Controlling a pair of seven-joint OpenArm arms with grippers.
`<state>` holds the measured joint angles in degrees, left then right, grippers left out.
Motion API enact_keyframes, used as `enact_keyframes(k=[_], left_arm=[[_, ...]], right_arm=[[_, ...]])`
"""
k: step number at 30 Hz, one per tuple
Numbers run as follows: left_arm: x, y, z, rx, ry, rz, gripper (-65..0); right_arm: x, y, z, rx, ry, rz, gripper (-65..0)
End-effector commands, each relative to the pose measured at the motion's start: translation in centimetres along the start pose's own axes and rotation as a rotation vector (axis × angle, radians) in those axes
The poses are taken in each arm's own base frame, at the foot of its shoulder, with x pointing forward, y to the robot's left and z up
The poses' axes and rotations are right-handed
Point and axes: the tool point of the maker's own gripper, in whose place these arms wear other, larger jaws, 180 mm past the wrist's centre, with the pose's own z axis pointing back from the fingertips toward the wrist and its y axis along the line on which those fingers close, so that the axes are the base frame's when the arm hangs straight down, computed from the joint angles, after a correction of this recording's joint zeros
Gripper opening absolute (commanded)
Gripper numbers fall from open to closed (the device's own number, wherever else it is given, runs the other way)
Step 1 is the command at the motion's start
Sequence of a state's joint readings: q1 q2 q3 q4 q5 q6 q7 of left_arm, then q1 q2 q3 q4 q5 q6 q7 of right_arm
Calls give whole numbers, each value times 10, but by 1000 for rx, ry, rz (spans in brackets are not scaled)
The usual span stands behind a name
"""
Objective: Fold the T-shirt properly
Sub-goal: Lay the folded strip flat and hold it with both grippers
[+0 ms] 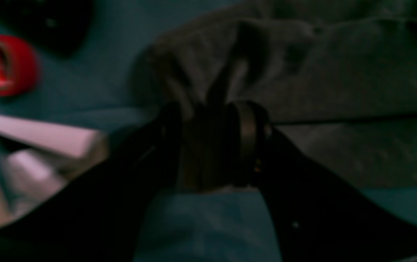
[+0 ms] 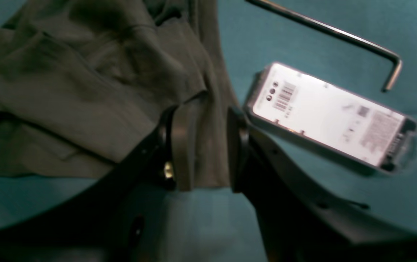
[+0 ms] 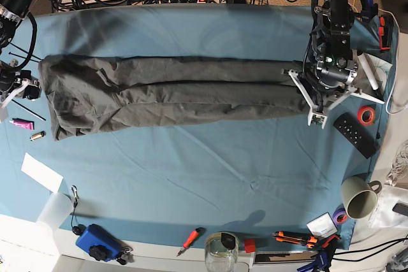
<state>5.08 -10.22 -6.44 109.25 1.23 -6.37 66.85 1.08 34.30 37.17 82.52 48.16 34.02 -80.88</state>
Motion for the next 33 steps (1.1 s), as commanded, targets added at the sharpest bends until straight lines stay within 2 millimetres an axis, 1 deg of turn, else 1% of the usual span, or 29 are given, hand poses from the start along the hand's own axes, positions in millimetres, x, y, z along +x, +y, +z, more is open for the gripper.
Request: enact_keyframes(k=[1,3,6,8,11,13,18,20,26,30,33], left_arm=[[14,11,7,45,-47,-10,-421],[18,16,12,73,-62,-19,-421],[21,16,14,75,-76,-21,-416],[23,15,14,67,-86,-42,-367],[27,12,14,55,-110,-61,-262],[29,10,14,47,-118,-57,-224],[34,7,14,24,-152,28,-223],[33,7,12,20,-146,69,-223],[20,0,3,-13,-88,89,-223],[7,3,-13,0,-30,137,-223],[-6,-2,-24,-21,27,147,-223]], right_arm=[[23,1,12,13,-74,21,-493],[30,11,13,70,-112,12,-493],[32,14,14,83,-122,11,-493],[31,13,14,78,-118,12,-493],[31,12,14,75,-115,13,-493],[31,12,14,75,-115,13,-493],[30,11,13,67,-110,14,-493],[29,8,13,55,-102,16,-493],[28,8,13,53,-101,16,-493],[28,8,13,52,-101,15,-493],[28,8,13,52,-101,16,-493]])
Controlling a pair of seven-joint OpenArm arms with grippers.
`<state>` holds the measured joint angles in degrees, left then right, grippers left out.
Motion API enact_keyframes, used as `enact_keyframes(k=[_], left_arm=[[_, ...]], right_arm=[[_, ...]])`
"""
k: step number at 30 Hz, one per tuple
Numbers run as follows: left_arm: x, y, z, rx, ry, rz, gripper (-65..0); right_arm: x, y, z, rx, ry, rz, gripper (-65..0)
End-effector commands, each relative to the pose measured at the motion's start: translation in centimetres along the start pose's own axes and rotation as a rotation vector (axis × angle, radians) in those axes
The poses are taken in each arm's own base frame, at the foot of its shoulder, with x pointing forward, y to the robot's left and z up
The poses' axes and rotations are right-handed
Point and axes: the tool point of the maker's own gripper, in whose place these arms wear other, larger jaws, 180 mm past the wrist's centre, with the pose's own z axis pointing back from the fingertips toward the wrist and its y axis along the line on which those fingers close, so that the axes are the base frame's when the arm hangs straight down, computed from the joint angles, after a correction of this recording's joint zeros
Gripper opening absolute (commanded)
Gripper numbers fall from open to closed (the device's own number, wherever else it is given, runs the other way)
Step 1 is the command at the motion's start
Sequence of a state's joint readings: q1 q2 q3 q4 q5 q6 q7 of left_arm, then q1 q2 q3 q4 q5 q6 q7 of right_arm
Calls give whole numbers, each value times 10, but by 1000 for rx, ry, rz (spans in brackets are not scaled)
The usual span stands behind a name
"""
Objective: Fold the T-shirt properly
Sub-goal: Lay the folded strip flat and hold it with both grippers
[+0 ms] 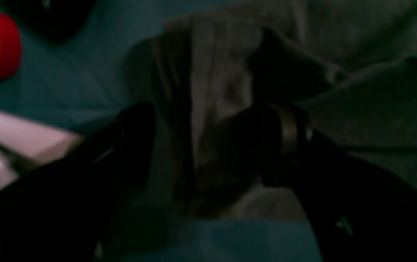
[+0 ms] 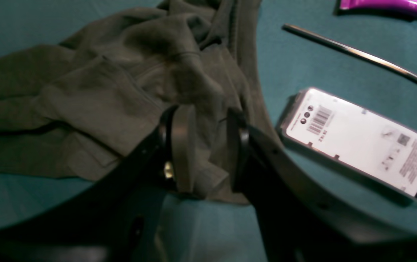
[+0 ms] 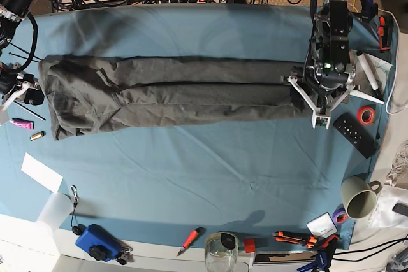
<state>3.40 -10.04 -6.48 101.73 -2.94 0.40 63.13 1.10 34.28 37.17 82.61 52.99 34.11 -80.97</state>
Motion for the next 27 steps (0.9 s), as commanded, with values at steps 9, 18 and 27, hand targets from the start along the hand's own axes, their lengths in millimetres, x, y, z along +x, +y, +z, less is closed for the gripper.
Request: enact_keyframes(k=[9,18,27], left_arm=[[-13,-11,-9,-42,56,22,-242],[-27,-14,-8,-47,130,23,-583],[-23,-8,-1,-20,129,10,-650]], right_arm=[[20,-4,12,-15,-53,28,-493],[20,-3,12,-15,-54,28,-493],[20,-3,12,-15,-54,28,-493]])
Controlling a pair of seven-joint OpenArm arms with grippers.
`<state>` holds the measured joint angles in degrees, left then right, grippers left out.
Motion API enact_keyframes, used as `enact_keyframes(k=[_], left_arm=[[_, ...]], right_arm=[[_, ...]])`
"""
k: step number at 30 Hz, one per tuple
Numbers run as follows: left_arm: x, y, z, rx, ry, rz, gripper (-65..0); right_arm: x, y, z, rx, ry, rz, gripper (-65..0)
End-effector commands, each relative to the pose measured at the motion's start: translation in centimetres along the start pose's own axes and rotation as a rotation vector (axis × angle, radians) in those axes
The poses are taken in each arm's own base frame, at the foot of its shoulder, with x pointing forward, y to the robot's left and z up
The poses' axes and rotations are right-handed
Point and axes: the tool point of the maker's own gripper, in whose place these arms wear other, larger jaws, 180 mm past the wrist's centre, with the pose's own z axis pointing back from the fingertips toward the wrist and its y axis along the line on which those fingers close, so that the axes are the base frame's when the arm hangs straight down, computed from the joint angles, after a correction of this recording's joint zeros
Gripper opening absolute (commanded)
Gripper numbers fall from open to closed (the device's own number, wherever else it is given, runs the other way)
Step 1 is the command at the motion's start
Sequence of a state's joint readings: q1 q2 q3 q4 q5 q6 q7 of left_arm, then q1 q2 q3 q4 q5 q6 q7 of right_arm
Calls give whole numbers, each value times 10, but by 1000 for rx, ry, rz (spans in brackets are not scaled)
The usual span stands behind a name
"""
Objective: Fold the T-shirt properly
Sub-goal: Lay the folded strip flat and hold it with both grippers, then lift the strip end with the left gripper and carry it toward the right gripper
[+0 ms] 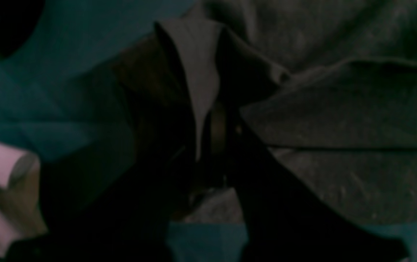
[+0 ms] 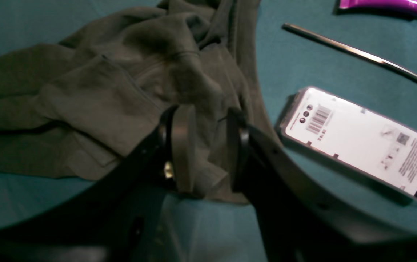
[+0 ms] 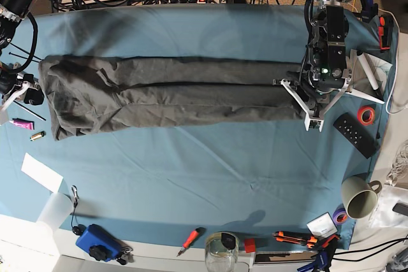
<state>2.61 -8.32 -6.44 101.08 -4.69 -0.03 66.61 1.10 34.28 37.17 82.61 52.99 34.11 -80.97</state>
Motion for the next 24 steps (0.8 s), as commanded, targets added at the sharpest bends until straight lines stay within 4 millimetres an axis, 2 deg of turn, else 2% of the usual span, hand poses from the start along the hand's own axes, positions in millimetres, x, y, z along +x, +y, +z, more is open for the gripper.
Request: enact_keyframes(k=[1,6,11,16,19,24], left_arm=[[-12,12,4,46,61,-13,-650],[11,14,21,56,-35,-29,-650],[31,3,37,9,-129,-52,-650],[51,-29,56,-156,-235,-95,-650],[54,-50,64,-266,-262,-133,-650],[55,-66,70,-351,-282,-137,-650]], right_arm=[[20,-3,12,-15,-54,28,-493],[20,-3,12,-15,-54,28,-493],[20,-4,12,-15,-53,29,-493],[20,-4,12,-15,-53,29,-493],[20,-4,12,-16,-55,29,-493],[21,-4,12,-16,-56,29,-493]])
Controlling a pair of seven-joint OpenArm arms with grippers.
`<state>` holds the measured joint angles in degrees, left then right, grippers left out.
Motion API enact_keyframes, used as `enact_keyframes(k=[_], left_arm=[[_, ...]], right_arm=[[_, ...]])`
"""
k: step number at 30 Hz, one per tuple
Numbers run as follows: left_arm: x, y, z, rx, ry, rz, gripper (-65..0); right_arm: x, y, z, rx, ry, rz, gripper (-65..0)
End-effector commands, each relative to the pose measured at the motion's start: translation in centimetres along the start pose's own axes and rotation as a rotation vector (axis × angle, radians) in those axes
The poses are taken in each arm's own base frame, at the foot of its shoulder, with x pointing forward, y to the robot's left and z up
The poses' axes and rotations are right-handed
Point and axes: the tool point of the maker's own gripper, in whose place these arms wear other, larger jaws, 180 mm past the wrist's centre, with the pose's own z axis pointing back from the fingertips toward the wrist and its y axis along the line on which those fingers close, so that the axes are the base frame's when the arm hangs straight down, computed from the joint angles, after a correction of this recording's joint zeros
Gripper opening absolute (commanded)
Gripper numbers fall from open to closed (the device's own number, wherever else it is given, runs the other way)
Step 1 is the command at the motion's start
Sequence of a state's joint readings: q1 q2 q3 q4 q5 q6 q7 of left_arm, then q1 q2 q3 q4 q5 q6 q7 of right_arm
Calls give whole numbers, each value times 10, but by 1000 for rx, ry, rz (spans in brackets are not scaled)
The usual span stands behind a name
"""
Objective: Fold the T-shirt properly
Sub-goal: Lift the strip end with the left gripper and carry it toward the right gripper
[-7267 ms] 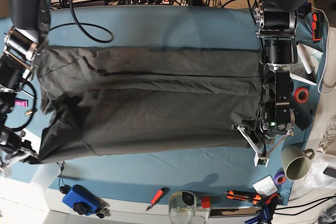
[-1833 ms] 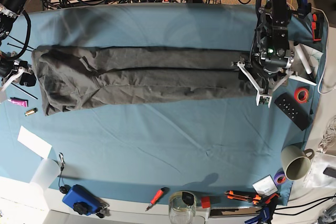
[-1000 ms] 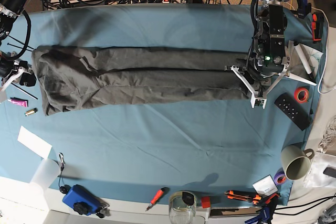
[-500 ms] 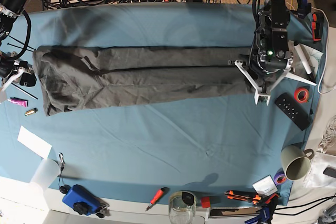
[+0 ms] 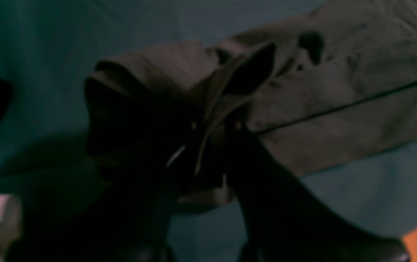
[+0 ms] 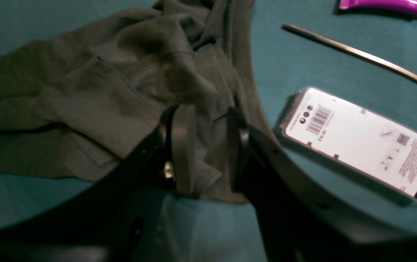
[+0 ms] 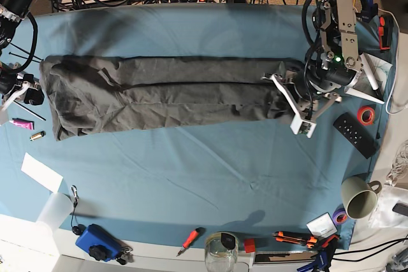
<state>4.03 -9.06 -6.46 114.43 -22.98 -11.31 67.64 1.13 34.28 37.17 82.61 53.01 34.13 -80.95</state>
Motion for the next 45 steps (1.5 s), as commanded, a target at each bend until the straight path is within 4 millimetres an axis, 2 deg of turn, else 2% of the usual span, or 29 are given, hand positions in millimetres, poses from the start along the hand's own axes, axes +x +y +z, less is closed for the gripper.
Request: enact_keyframes(k=[1,7,11,15,19,23,26,29,38,45], left_arm=[[16,-10,4,-50,-63,-23,-650],[36,-69,15,-317,-174,-72,-650],[52,-113,18,-421,-242,-109,-650],[71,-154,12,-435,-280,-220,-650],[87,-179,-1,-365,-293,-286,-650],[87,-206,-15,-381,-257,-329,-650],[87,-230,-17,-431,-247,-346,-650],[91,-240,-17,-445,-260,-357,-650],[98,-248,-13,-463,-313,-415,-650],[98,-258,-17,-522,-343,-409,-650]], right_arm=[[21,-4,12,-16,-58,29,-493],[23,-4,12,-17,-68,30,-493],[22,-9,12,-44,-62,36,-493],[22,-11,12,-57,-64,39,-493],[21,-12,12,-60,-60,39,-493],[21,-12,12,-65,-58,41,-493],[21,-12,12,-65,-59,41,-493],[21,-12,12,-64,-59,40,-493],[21,-12,12,-65,-58,40,-493],[16,-22,13,-117,-27,47,-493]])
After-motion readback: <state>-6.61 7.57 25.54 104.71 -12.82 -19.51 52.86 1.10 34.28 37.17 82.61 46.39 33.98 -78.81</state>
